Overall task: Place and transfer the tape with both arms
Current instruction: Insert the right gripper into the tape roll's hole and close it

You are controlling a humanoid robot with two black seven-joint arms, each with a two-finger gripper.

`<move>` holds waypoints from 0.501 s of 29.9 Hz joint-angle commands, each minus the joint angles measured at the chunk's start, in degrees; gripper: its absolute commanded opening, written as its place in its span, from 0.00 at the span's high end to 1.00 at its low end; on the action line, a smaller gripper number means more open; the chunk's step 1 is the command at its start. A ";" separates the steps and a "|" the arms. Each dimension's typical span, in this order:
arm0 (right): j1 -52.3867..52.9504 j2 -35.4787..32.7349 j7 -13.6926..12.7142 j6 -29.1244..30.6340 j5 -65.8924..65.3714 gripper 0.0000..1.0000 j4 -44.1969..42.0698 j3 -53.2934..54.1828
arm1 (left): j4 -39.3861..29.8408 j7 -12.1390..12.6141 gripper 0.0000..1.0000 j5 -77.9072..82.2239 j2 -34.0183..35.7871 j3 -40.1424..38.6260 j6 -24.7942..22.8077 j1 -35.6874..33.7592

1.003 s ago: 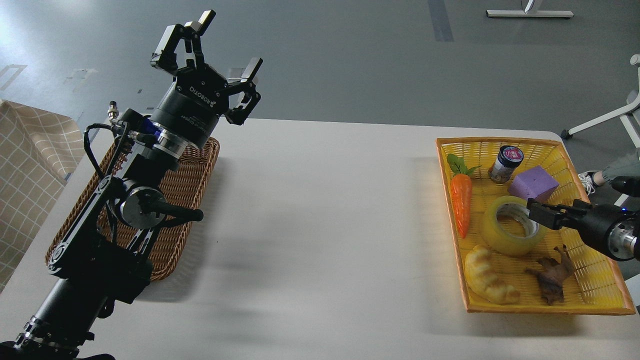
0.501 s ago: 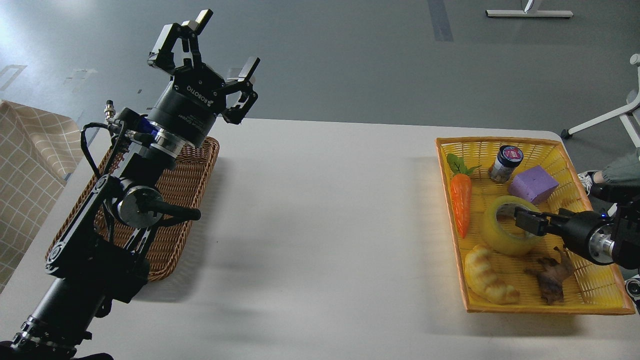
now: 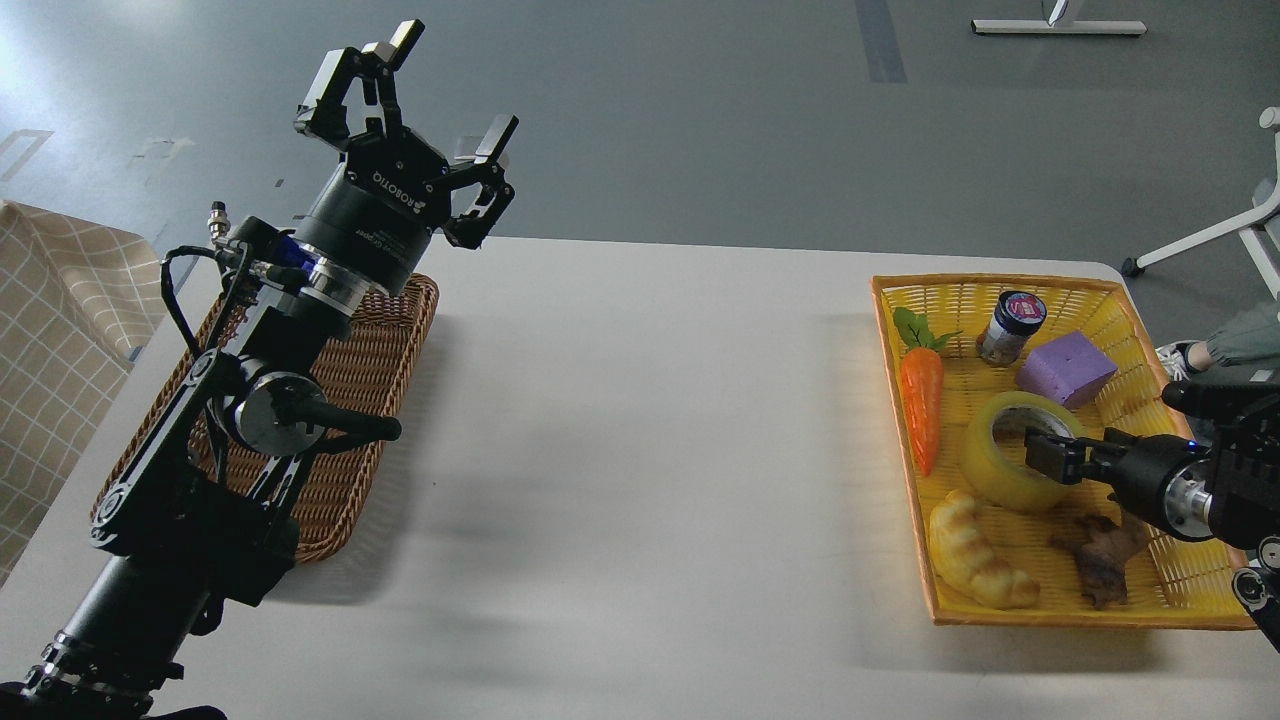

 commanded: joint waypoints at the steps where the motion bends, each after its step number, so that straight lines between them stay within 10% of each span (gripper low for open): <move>1: -0.02 0.40 -0.31 0.00 -0.13 0.24 -0.31 -0.01 | 0.03 0.00 0.02 0.05 0.08 0.01 0.02 0.01; 15: -0.02 1.28 -2.51 0.00 -0.05 0.41 -0.58 0.08 | 0.30 0.00 0.02 0.05 0.08 0.01 0.29 0.09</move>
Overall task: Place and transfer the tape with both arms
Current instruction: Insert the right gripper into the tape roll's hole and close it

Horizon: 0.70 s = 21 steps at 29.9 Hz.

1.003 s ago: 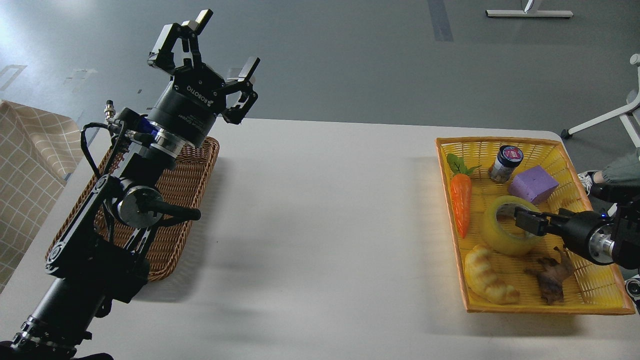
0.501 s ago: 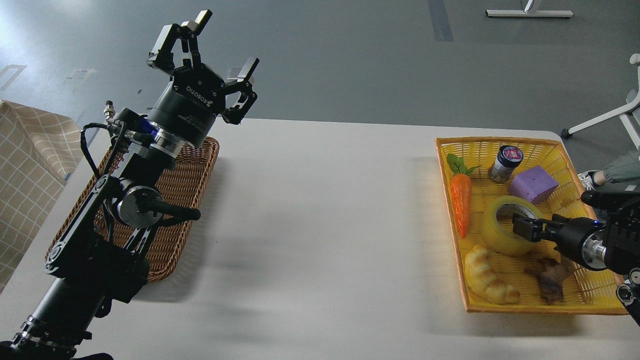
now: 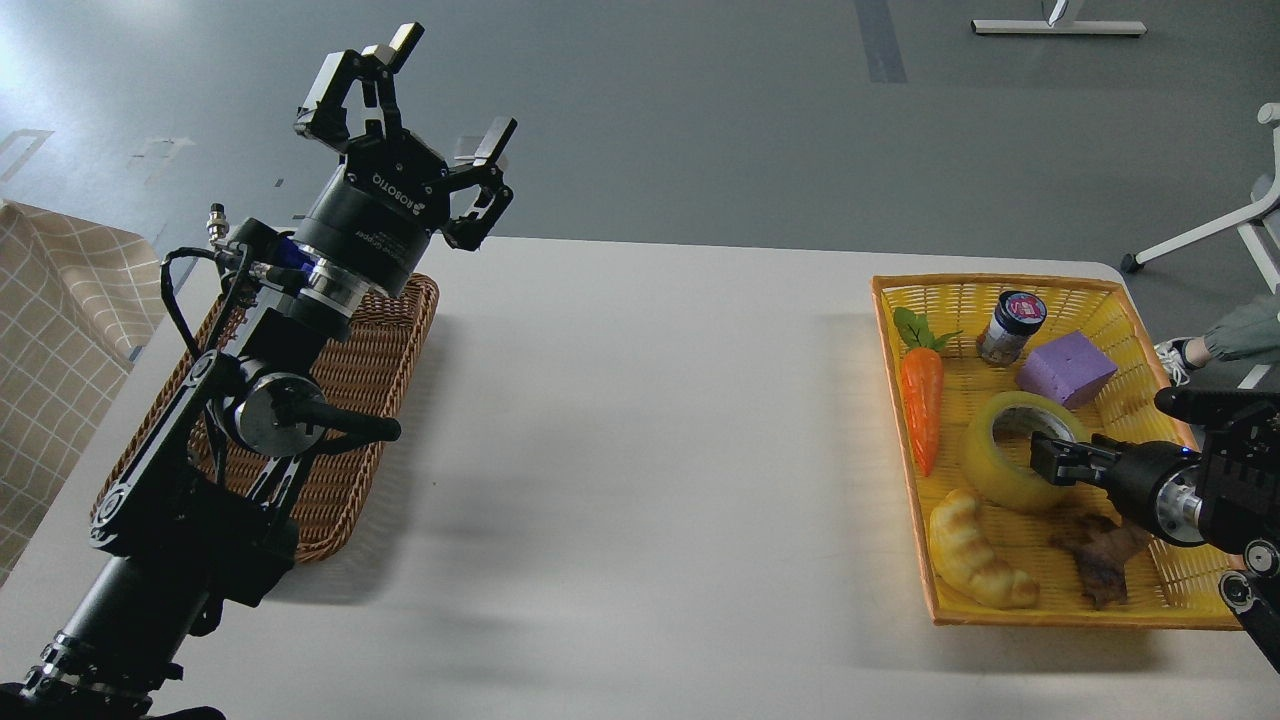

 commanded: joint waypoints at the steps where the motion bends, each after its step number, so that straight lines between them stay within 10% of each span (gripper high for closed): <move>1: 0.00 0.12 -0.26 0.00 0.08 0.45 0.08 0.04 | 0.42 0.00 0.02 0.01 0.00 0.00 0.38 0.00; 8: 0.00 0.55 -0.35 0.00 0.08 0.71 0.08 0.04 | 0.69 -0.09 0.02 0.01 0.00 0.00 0.56 -0.09; 21: 0.00 1.52 -0.35 0.00 0.17 0.79 0.17 0.13 | 0.78 -0.09 0.02 0.01 0.00 0.00 1.79 -0.09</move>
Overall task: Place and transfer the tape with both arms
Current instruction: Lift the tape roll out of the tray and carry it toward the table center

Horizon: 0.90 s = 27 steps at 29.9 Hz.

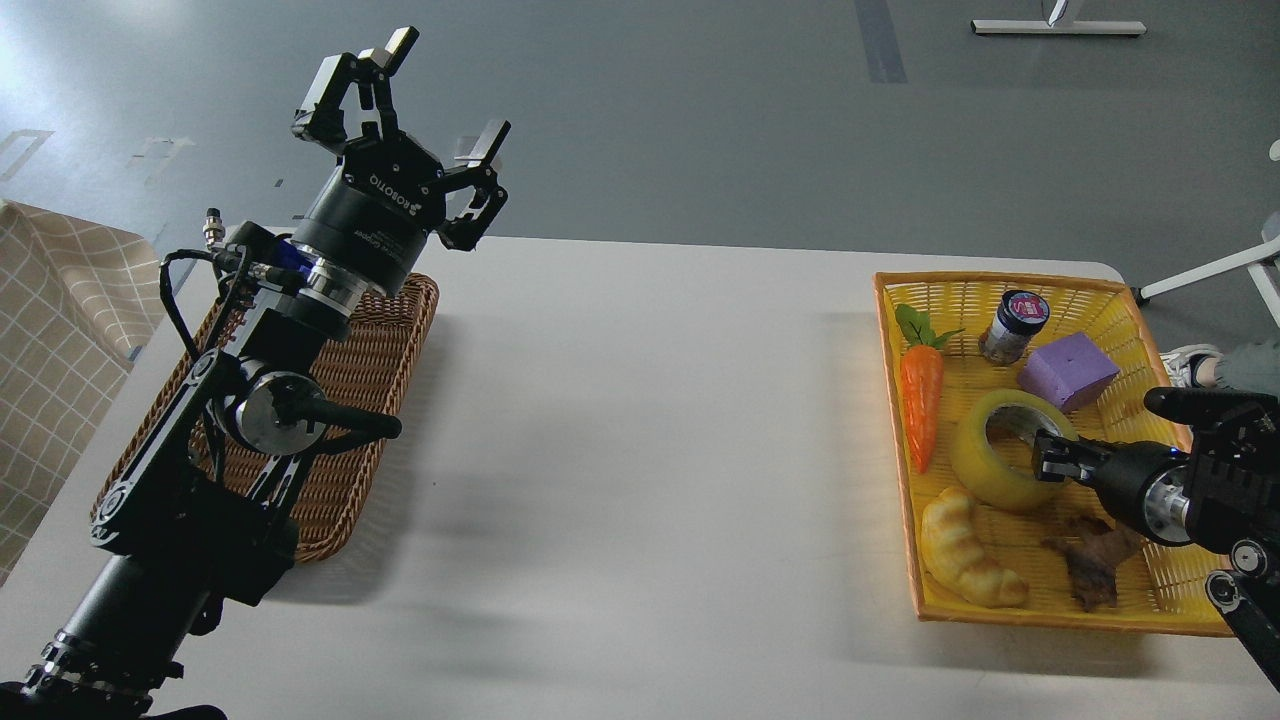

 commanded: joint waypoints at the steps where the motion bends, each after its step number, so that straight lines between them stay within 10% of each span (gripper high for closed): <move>1: 0.01 0.08 0.01 0.00 0.17 0.81 0.08 0.01 | 0.00 0.00 0.02 0.00 0.09 0.05 0.45 0.09; 27: 6.67 -6.43 1.77 0.00 14.32 0.82 10.54 5.81 | 0.18 0.18 0.02 0.09 -0.09 0.31 1.07 0.61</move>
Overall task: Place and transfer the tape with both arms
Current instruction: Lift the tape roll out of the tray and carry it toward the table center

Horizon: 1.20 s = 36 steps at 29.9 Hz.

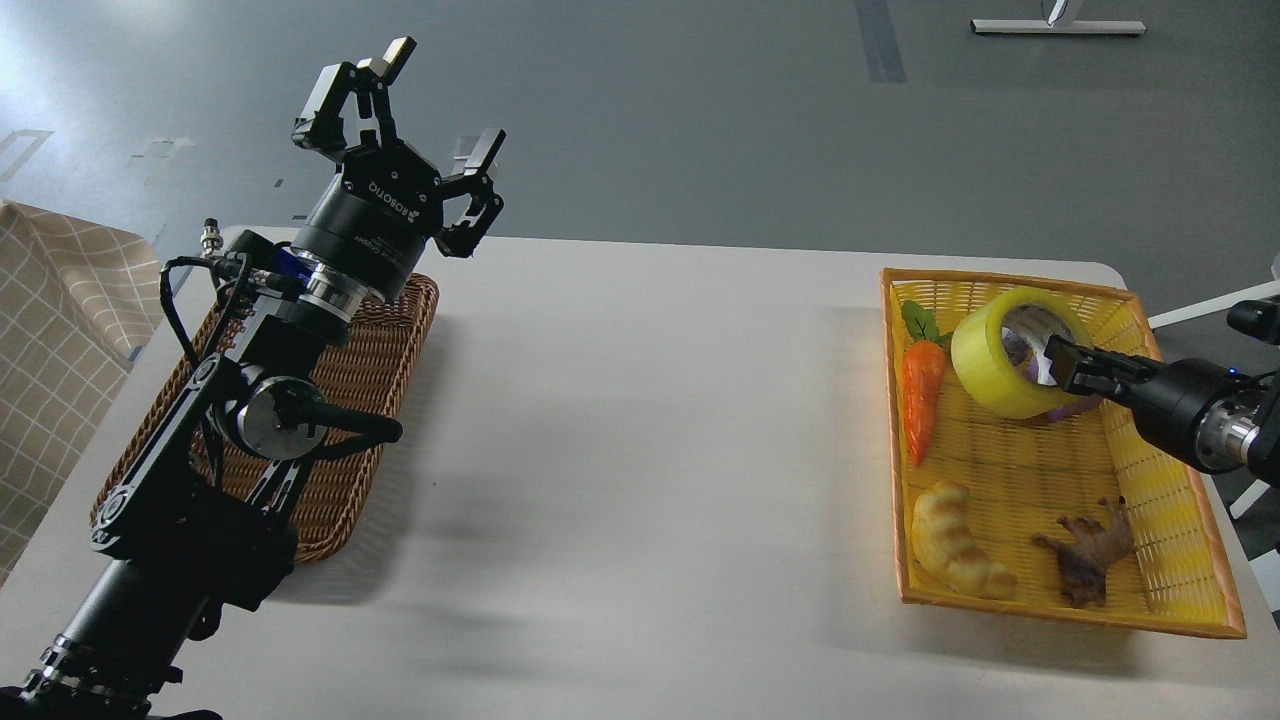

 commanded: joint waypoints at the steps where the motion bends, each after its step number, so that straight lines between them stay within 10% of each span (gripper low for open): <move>1: 6.56 -0.06 -0.02 -0.01 2.01 0.82 -0.01 -0.09 | 0.03 0.06 0.02 0.01 -0.19 0.26 0.00 0.01; 22: 40.76 23.47 -0.19 -0.01 1.76 0.82 -21.27 -31.29 | 0.03 0.15 0.02 0.01 0.16 -0.09 0.61 0.54; 36: 37.09 36.33 -0.37 -0.01 -5.00 0.81 -29.10 -35.42 | -0.06 0.06 0.02 -0.08 0.69 -0.71 0.70 1.50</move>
